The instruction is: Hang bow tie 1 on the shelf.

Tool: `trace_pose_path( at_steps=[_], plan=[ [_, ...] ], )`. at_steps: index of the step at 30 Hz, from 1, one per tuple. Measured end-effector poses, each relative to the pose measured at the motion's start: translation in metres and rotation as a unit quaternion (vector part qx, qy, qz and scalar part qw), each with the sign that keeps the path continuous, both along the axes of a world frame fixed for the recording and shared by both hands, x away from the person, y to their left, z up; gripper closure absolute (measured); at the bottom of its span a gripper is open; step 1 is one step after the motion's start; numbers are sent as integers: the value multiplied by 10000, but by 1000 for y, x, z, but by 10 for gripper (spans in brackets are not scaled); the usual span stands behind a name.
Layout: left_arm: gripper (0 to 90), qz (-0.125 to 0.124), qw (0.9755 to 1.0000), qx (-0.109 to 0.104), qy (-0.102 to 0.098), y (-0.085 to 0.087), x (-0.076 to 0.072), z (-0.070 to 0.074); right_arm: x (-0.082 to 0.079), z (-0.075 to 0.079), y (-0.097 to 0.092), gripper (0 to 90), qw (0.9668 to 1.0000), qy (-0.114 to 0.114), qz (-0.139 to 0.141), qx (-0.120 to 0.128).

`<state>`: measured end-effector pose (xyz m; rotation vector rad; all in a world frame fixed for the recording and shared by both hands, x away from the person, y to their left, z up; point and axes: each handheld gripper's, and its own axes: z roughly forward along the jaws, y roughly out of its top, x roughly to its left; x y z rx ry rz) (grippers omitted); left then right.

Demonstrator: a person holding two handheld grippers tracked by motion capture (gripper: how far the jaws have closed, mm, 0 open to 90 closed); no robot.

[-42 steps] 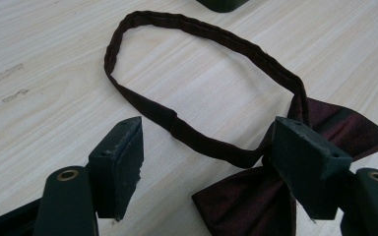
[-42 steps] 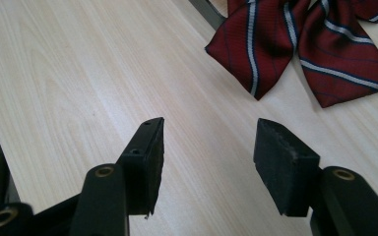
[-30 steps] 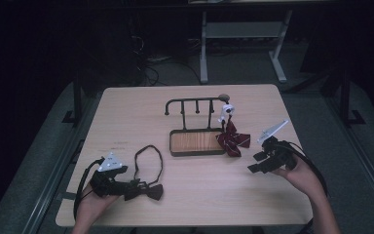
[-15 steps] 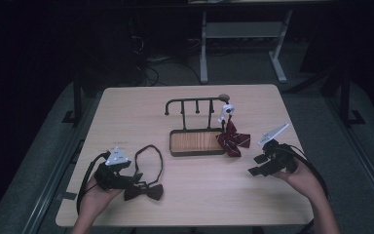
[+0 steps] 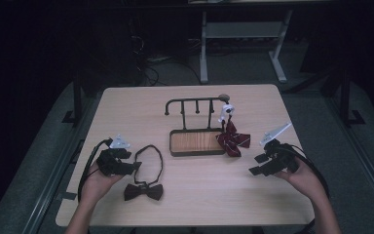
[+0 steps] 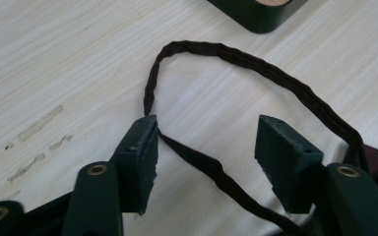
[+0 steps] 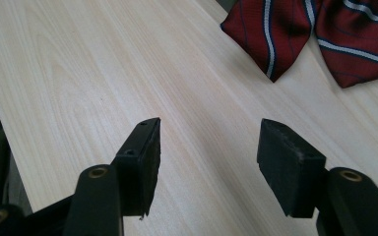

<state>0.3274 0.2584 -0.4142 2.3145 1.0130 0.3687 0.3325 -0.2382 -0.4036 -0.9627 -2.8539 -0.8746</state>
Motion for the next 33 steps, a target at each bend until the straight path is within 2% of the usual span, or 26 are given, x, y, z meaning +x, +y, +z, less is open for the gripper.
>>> trace_pose_path(
  at_steps=[7, 10, 14, 18, 19, 20, 21, 24, 27, 28, 33],
  plan=[
    [466, 46, 9998, 82, 164, -2, 18, -1, -1, 2, 1, 419, 10000, -52, 18, 1],
    [478, 43, 9994, 218, 273, -3, 26, -2, -2, 4, 0, 419, 10000, -58, 11, 7],
    [506, 70, 9989, 246, 404, -3, 34, -5, -3, 6, -1, 419, 10000, -79, -5, 22],
    [583, 99, 9984, 195, 526, -3, 43, -11, -3, 7, -1, 419, 9999, -115, -7, 29],
    [591, 106, 9981, 239, 556, -3, 45, -13, -3, 7, -1, 417, 9999, -137, 8, 19],
    [591, 209, 9979, 173, 594, -3, 47, -16, -3, 8, -1, 416, 9999, -147, 9, 17],
    [598, 161, 9972, 290, 664, -2, 50, -18, -3, 8, -1, 416, 9999, -148, 18, 15],
    [604, 257, 9957, 460, 763, -1, 55, -25, -4, 8, -1, 416, 9999, -133, 24, 19],
    [618, 274, 9948, 483, 850, 1, 58, -28, -3, 8, -1, 415, 9999, -148, 20, 21],
    [626, 333, 9948, 418, 872, 0, 58, -30, -3, 8, -1, 413, 9999, -167, 8, 17],
    [715, 240, 9952, 366, 873, 3, 60, -30, -3, 9, -2, 414, 9998, -195, -13, 42]
  ],
)
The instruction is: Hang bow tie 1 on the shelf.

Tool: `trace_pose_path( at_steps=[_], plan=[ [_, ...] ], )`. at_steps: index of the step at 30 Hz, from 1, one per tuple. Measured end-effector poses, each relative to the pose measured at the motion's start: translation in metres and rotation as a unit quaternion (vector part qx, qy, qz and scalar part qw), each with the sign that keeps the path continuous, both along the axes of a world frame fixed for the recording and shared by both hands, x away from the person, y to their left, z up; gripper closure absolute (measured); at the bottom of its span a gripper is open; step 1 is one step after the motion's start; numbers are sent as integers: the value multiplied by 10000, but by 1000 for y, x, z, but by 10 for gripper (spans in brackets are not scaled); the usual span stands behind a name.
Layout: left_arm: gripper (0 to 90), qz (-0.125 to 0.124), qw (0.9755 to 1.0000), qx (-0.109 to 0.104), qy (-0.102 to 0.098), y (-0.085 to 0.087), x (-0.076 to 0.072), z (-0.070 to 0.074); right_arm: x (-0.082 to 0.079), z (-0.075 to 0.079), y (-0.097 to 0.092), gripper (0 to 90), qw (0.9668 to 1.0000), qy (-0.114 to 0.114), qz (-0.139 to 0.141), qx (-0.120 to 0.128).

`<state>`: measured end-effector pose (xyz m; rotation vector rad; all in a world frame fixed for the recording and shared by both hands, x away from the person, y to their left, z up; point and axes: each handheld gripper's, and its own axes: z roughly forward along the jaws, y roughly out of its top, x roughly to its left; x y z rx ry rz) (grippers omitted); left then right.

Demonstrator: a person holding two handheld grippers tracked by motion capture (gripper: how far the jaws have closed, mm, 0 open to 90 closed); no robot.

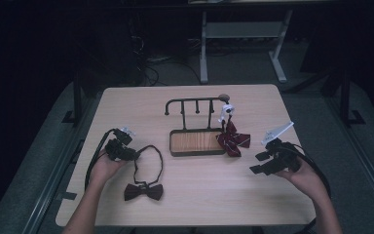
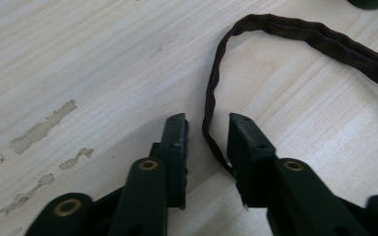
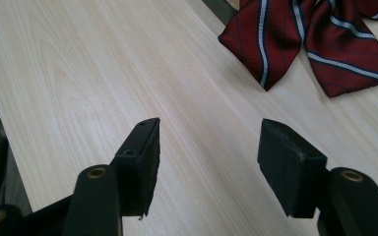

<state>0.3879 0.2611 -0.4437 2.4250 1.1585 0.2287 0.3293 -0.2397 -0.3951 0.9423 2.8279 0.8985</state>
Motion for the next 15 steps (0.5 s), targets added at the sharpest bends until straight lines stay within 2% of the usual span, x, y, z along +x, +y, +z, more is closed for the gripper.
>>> trace_pose_path(
  at_steps=[6, 14, 15],
  plan=[
    [883, -103, 9999, 7, -37, -1, 0, -1, -1, 2, -1, 414, 10000, -34, -27, 47],
    [898, -163, 9998, -41, 70, 3, -1, 0, 2, 0, -2, 414, 10000, -10, -18, 64],
    [898, -159, 9998, -99, 80, 3, -1, 1, 2, -1, -2, 414, 10000, -26, -16, 50]
  ],
)
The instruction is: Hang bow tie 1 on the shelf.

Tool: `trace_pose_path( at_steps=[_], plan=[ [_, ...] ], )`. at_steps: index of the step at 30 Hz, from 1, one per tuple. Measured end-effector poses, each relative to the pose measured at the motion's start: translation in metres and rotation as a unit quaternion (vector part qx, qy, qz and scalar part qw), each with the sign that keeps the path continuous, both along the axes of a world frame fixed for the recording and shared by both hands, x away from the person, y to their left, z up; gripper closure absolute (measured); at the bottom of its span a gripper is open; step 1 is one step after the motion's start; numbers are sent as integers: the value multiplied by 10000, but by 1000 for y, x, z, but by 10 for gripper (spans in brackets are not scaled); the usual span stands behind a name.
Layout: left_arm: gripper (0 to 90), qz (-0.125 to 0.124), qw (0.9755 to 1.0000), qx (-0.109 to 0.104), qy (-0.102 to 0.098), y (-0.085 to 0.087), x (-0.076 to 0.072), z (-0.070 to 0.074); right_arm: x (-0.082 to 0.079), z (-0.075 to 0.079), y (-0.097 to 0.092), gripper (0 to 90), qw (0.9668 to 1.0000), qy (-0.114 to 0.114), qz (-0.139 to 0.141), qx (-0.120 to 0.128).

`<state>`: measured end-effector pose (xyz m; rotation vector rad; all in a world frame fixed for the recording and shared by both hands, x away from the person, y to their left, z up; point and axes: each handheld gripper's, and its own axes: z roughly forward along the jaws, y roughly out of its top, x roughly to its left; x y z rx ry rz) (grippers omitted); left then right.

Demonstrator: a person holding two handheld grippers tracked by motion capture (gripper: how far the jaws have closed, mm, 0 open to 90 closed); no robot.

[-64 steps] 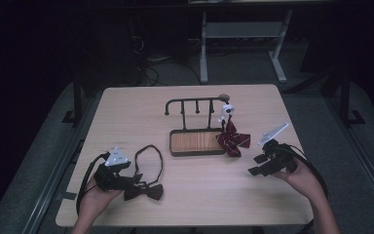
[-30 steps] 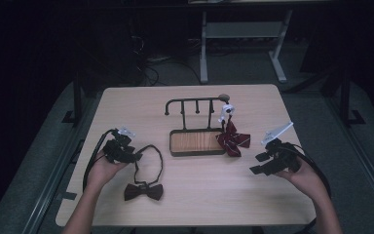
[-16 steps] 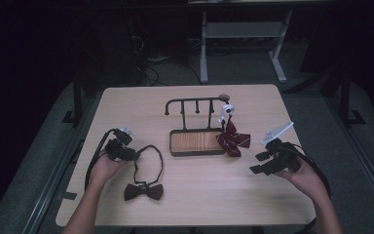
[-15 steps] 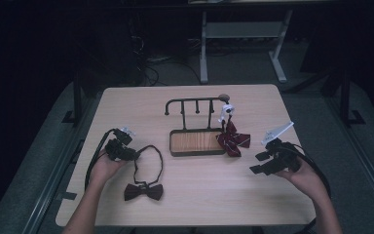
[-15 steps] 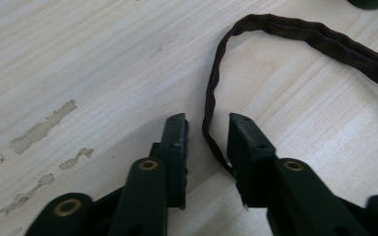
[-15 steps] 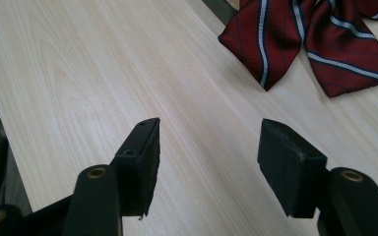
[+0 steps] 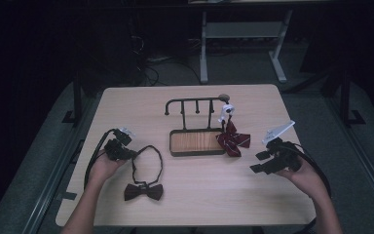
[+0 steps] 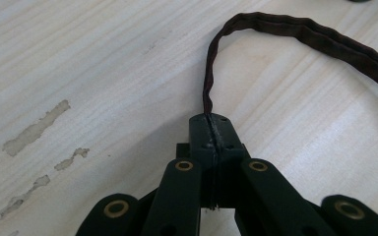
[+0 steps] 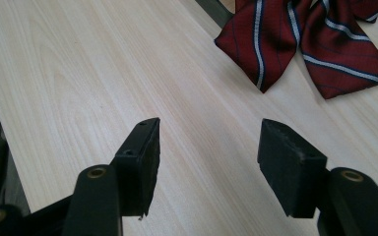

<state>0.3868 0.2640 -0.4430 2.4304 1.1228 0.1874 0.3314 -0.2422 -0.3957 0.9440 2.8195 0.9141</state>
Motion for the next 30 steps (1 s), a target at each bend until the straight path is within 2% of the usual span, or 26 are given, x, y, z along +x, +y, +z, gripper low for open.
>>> trace_pose_path(
  at_steps=[2, 3, 8, 11, 16, 20, 25, 30],
  plan=[
    [899, -70, 10000, -3, -7, 2, -1, 2, 0, -1, 0, 414, 10000, 39, -6, 19],
    [899, -73, 9999, -80, 1, 2, -1, 2, 0, -1, -1, 414, 10000, 55, -23, 16],
    [898, -296, 9996, -11, 15, 3, -5, 10, 2, -3, -4, 410, 9999, 84, -70, 81],
    [899, -479, 9988, -9, -26, 2, -7, 20, 1, -3, -6, 409, 9998, 98, -129, 80],
    [899, -652, 9978, -31, -86, -2, -11, 33, 0, -2, -8, 410, 9997, 128, -166, 143],
    [898, -802, 9966, -108, -159, -5, -17, 42, 0, -3, -7, 410, 9997, 117, -162, 128],
    [899, -967, 9950, -93, -247, -6, -22, 57, 1, -5, -7, 410, 9997, 153, -171, 86],
    [899, -1093, 9934, -211, -286, -6, -28, 72, 1, -5, -8, 411, 9997, 144, -177, 93]
  ],
)
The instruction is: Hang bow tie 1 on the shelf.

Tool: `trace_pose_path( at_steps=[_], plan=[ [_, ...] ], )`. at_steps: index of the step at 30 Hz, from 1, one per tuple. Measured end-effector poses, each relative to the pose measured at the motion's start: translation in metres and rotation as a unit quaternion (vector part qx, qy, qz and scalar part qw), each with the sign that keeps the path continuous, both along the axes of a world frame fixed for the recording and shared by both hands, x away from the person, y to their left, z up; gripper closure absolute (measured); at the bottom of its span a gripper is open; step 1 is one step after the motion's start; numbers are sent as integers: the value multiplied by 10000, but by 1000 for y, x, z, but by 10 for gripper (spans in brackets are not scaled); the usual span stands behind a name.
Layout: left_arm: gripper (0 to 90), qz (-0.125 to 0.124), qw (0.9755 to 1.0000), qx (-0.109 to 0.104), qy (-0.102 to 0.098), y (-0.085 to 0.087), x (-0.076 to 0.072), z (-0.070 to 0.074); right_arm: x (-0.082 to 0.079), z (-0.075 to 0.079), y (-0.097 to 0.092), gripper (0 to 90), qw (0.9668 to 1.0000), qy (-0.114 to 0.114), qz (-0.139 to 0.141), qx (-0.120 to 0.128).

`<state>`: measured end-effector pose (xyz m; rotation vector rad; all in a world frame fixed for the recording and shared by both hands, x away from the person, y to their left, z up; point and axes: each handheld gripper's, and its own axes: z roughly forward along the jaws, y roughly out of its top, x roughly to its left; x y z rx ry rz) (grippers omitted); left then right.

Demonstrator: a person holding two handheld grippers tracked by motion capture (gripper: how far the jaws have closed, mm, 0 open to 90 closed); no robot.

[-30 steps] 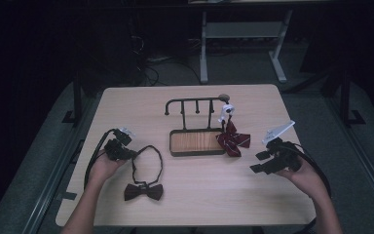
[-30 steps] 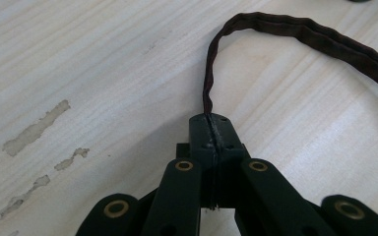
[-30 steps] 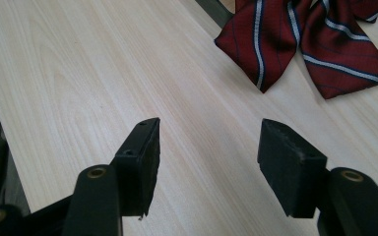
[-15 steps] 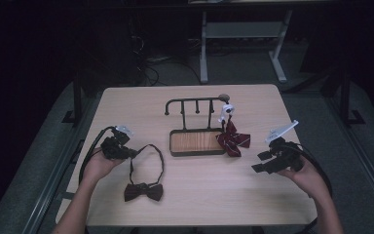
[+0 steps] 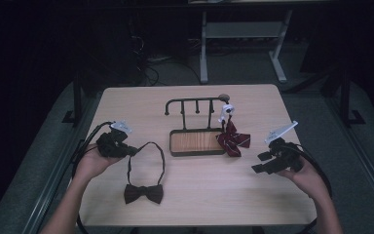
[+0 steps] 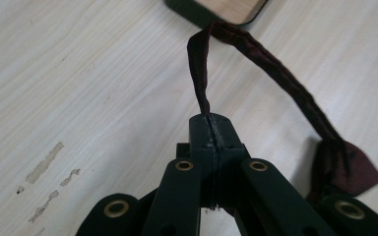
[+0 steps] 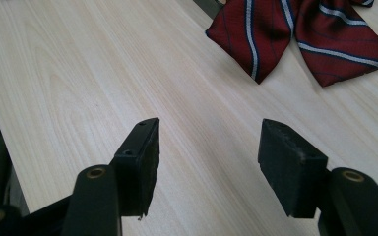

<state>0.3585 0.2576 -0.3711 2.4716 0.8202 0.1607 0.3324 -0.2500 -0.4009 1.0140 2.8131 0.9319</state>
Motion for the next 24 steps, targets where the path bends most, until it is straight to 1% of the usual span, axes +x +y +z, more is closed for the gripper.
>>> trace_pose_path(
  at_steps=[2, 3, 7, 8, 9, 11, 12, 14, 18, 20, 23, 24],
  plan=[
    [899, -21, 10000, -74, 12, -1, -2, 4, 0, 0, -1, 410, 10000, 13, -29, -2],
    [899, -86, 10000, -25, 8, 0, -2, 6, 0, 0, -1, 410, 10000, -14, -21, 13],
    [898, -121, 9999, -41, -13, -1, -3, 13, -2, -1, -3, 411, 10000, -1, -16, 45],
    [898, -97, 9999, -99, -9, -2, -4, 14, -2, -2, -3, 411, 10000, 10, -13, 34],
    [898, -154, 9999, -75, -21, -1, -5, 17, -2, -2, -3, 412, 10000, 31, -13, 26],
    [898, -114, 9998, -180, -33, -2, -7, 20, -2, -2, -3, 412, 10000, 36, -10, 69],
    [898, -189, 9997, -126, -27, -1, -7, 23, -2, -2, -3, 412, 10000, 33, -7, 79],
    [898, -201, 9997, -107, -75, -3, -9, 26, -3, -1, -3, 412, 10000, 9, 10, 71],
    [898, -284, 9994, -132, -113, -4, -11, 34, -3, 1, -3, 411, 10000, -30, 21, 81],
    [898, -352, 9991, -181, -121, -5, -12, 38, -3, 1, -4, 411, 9999, -31, 6, 98],
    [898, -443, 9988, -132, -130, -8, -13, 42, -3, 1, -5, 411, 10000, -15, -3, 97],
    [898, -475, 9987, -148, -132, -9, -13, 43, -3, 1, -5, 411, 9999, -16, -4, 100]
  ],
)
